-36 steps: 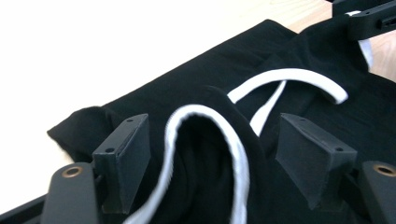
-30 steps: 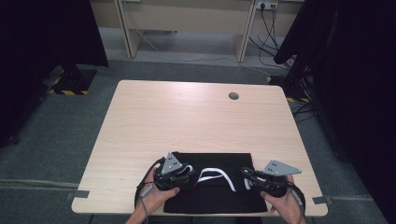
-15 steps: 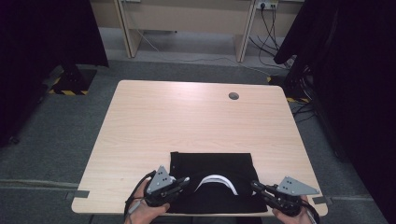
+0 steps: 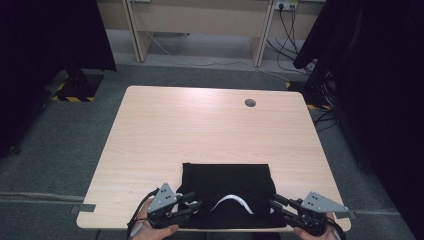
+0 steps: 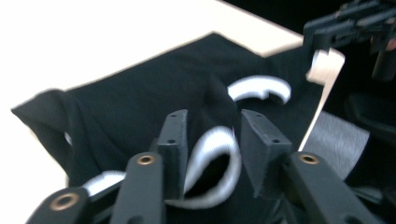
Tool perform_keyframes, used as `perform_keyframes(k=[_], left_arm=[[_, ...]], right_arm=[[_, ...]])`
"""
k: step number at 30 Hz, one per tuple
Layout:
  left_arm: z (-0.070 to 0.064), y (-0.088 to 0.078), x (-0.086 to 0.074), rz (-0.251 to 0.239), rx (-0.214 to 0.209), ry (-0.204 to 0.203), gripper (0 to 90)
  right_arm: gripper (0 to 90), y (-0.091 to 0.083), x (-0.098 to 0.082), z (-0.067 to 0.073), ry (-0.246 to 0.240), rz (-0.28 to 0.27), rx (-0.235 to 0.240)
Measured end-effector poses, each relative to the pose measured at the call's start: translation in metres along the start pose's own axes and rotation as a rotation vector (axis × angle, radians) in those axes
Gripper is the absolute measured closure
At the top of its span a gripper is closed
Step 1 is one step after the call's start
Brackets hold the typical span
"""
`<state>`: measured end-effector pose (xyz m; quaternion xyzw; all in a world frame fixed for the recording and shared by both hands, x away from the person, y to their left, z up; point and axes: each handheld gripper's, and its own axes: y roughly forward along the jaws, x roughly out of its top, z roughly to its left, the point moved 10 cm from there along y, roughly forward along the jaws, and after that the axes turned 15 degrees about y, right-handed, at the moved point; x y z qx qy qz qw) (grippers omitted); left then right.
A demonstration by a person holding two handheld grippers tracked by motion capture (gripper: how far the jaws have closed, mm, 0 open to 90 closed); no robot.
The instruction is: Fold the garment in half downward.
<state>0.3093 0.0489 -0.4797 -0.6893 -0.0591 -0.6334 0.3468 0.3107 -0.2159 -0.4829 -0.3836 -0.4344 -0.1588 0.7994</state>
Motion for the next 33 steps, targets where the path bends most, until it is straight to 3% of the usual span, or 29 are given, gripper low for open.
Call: perform_keyframes(k=[4, 8, 13, 20, 25, 27, 30, 33], left_arm=[[0.009, 0.003, 0.014, -0.024, 0.010, -0.005, 56.2], [0.018, 0.017, 0.013, 0.020, 0.026, 0.001, 53.8], [0.016, 0.032, -0.010, 0.114, 0.031, 0.019, 49.3], [0.007, 0.026, -0.041, 0.231, 0.017, 0.057, 42.8], [0.009, 0.017, -0.054, 0.274, 0.036, 0.092, 40.6], [0.010, 0.013, -0.057, 0.290, 0.045, 0.110, 40.0], [0.011, 0.009, -0.063, 0.316, 0.056, 0.128, 39.6], [0.011, 0.009, -0.067, 0.301, 0.066, 0.125, 39.7]], right_arm=[[69.7, 0.000, 0.017, 0.000, -0.016, -0.015, -0.004], [69.4, 0.009, 0.023, -0.004, -0.028, 0.009, -0.023], [68.9, 0.029, 0.008, -0.007, -0.029, 0.081, -0.024], [67.1, 0.038, -0.018, -0.008, -0.020, 0.147, -0.017], [65.0, 0.036, -0.034, -0.007, -0.033, 0.188, -0.030], [64.9, 0.034, -0.041, -0.011, -0.051, 0.206, -0.059], [65.4, 0.032, -0.045, -0.013, -0.039, 0.200, -0.063], [65.4, 0.031, -0.046, -0.014, -0.034, 0.199, -0.065]])
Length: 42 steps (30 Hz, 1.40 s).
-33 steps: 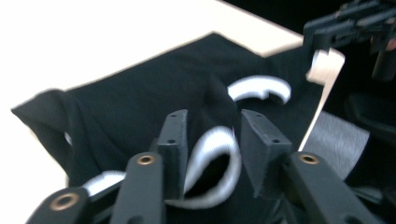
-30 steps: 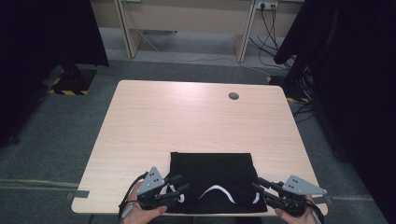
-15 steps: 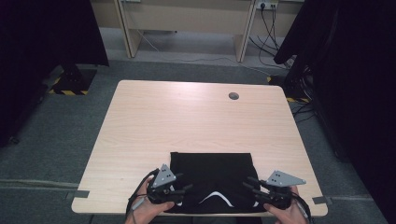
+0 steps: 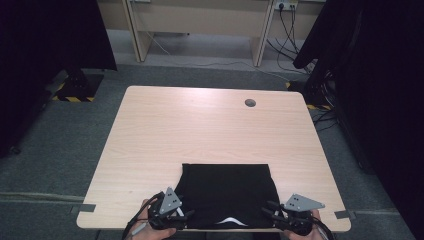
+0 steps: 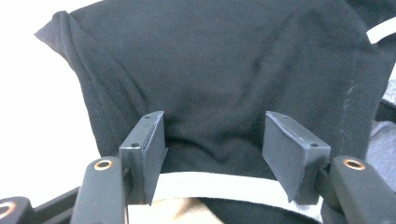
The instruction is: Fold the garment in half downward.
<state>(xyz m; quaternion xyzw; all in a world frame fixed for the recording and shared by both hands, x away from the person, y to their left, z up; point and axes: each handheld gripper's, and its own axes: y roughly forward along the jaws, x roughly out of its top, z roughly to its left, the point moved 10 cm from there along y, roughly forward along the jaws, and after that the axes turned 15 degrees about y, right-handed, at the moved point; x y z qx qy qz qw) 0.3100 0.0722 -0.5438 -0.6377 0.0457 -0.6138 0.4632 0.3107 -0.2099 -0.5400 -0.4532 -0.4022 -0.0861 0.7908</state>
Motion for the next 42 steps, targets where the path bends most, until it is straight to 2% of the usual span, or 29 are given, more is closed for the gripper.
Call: perform_keyframes(k=[5, 8, 10, 11, 14, 16, 18, 19, 22, 24, 26, 33, 42], left_arm=[[-0.001, 0.001, 0.000, 0.002, 0.017, 0.000, 39.1], [-0.002, 0.001, 0.002, -0.010, 0.002, -0.041, 33.7], [-0.002, 0.000, 0.003, -0.015, 0.001, -0.063, 27.7], [-0.002, -0.001, 0.004, -0.017, 0.010, -0.060, 25.6], [0.000, -0.004, 0.006, -0.034, 0.022, -0.070, 22.0], [0.003, -0.005, 0.005, -0.022, 0.047, -0.077, 18.4], [0.006, -0.005, 0.002, 0.000, 0.067, -0.086, 10.4], [0.007, -0.005, 0.001, 0.006, 0.069, -0.088, 10.0], [0.005, -0.002, -0.006, 0.049, 0.054, -0.080, 9.7], [0.003, 0.002, -0.011, 0.080, 0.039, -0.092, 5.3], [0.005, 0.004, -0.012, 0.085, 0.047, -0.091, 1.6], [0.007, 0.008, -0.008, 0.099, 0.042, -0.083, 2.6], [0.017, 0.022, 0.003, 0.111, 0.044, -0.080, 4.4]], right_arm=[[65.3, 0.001, 0.001, 0.000, -0.001, 0.003, -0.007], [63.3, 0.002, 0.001, 0.000, 0.010, -0.002, -0.003], [52.8, 0.002, 0.002, 0.001, 0.017, -0.004, -0.006], [48.3, 0.001, 0.003, 0.000, 0.018, -0.007, -0.021], [45.2, -0.001, 0.009, 0.000, 0.023, -0.032, -0.032], [42.7, -0.002, 0.014, -0.001, 0.007, -0.046, -0.047], [41.4, -0.001, 0.015, -0.001, -0.002, -0.032, -0.050], [40.6, 0.000, 0.014, 0.000, -0.001, -0.025, -0.051], [39.5, 0.005, 0.010, -0.002, -0.003, 0.004, -0.060], [36.8, 0.009, 0.005, -0.003, 0.009, 0.039, -0.063], [35.9, 0.010, 0.004, -0.003, 0.013, 0.025, -0.065], [38.6, 0.011, 0.007, -0.007, 0.021, 0.031, -0.075], [38.5, 0.012, 0.012, -0.018, 0.032, 0.023, -0.091]])
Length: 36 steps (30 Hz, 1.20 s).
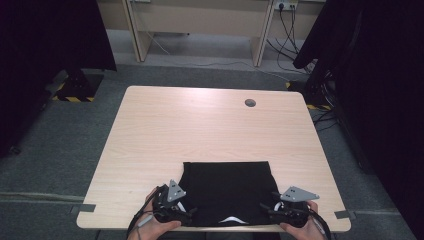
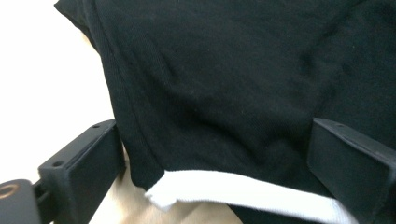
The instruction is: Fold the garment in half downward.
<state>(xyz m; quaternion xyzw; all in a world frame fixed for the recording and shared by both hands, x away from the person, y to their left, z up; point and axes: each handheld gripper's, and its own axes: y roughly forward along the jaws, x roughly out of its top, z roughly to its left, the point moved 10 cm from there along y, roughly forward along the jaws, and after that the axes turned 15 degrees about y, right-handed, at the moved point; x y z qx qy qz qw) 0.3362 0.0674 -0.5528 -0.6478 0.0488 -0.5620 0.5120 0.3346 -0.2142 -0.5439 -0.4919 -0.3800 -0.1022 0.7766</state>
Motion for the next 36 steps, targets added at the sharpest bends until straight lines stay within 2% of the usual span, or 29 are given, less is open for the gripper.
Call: perform_keyframes(k=[8, 17, 22, 28, 36], left_arm=[[0.004, 0.013, 0.014, 0.011, -0.004, 0.008, 5.5], [0.006, 0.034, 0.037, 0.006, -0.009, 0.010, 5.8], [0.003, 0.040, 0.046, 0.004, -0.017, 0.019, 8.2], [-0.002, 0.041, 0.048, -0.009, -0.011, 0.031, 8.4], [-0.002, 0.047, 0.053, -0.010, -0.017, 0.023, 6.8]], right_arm=[[38.5, -0.001, 0.004, -0.015, 0.014, -0.002, -0.026], [38.5, -0.008, 0.006, -0.042, 0.050, -0.015, -0.064], [38.5, -0.013, 0.005, -0.052, 0.066, -0.026, -0.081], [38.5, -0.016, 0.005, -0.059, 0.064, -0.026, -0.073], [38.5, -0.019, 0.004, -0.065, 0.067, -0.023, -0.083]])
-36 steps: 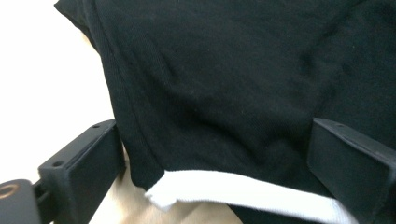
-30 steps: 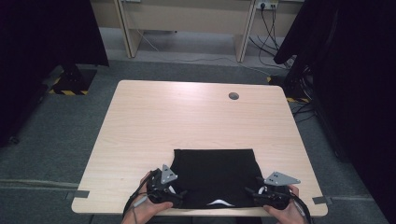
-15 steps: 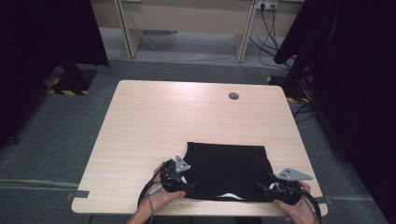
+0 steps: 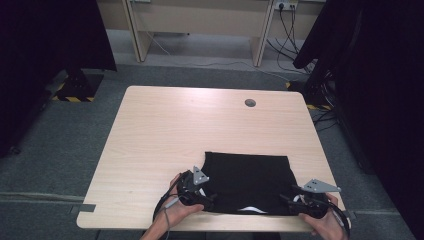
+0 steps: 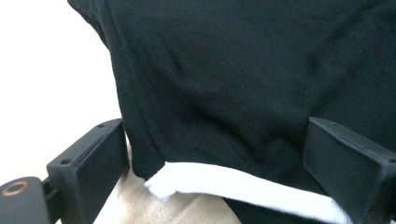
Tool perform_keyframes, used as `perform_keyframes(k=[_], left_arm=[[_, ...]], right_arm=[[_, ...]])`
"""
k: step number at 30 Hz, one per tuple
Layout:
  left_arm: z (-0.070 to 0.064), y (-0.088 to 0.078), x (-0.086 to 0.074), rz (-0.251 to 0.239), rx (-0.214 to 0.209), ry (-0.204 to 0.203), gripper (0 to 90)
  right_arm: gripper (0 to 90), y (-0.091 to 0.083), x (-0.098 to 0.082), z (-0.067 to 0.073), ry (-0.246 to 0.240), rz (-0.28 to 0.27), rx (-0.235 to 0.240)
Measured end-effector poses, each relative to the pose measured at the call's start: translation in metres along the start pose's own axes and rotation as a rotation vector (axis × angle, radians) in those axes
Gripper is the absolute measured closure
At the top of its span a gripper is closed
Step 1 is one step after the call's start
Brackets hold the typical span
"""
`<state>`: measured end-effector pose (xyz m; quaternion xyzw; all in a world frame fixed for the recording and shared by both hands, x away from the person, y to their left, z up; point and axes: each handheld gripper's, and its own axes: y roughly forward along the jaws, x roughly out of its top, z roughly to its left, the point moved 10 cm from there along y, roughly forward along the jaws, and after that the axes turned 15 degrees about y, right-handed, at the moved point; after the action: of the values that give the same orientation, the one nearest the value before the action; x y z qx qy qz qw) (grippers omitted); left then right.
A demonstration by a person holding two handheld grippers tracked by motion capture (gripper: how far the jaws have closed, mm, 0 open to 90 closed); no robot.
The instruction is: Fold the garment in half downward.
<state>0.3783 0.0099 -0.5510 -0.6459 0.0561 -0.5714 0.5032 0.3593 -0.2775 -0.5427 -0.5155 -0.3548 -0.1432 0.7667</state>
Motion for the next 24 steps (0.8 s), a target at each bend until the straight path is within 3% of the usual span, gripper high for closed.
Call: perform_keyframes(k=[6, 8, 10, 15, 24], left_arm=[[0.000, 0.001, 0.002, -0.006, -0.002, -0.006, 6.2], [0.000, 0.001, 0.002, -0.014, -0.002, -0.008, 6.3], [-0.001, -0.003, 0.002, -0.027, 0.000, -0.007, 6.3], [-0.002, -0.014, 0.004, -0.052, 0.001, -0.013, 5.4], [-0.004, -0.029, -0.005, -0.082, -0.005, -0.029, 5.0]], right_arm=[[37.7, -0.001, 0.000, -0.003, 0.002, -0.011, -0.004], [33.6, -0.001, -0.001, -0.001, -0.003, -0.013, -0.010], [26.3, -0.001, 0.000, 0.003, -0.018, -0.016, -0.013], [25.2, -0.005, 0.004, 0.016, -0.028, -0.057, 0.013], [24.6, -0.008, 0.004, 0.029, -0.028, -0.081, 0.031]])
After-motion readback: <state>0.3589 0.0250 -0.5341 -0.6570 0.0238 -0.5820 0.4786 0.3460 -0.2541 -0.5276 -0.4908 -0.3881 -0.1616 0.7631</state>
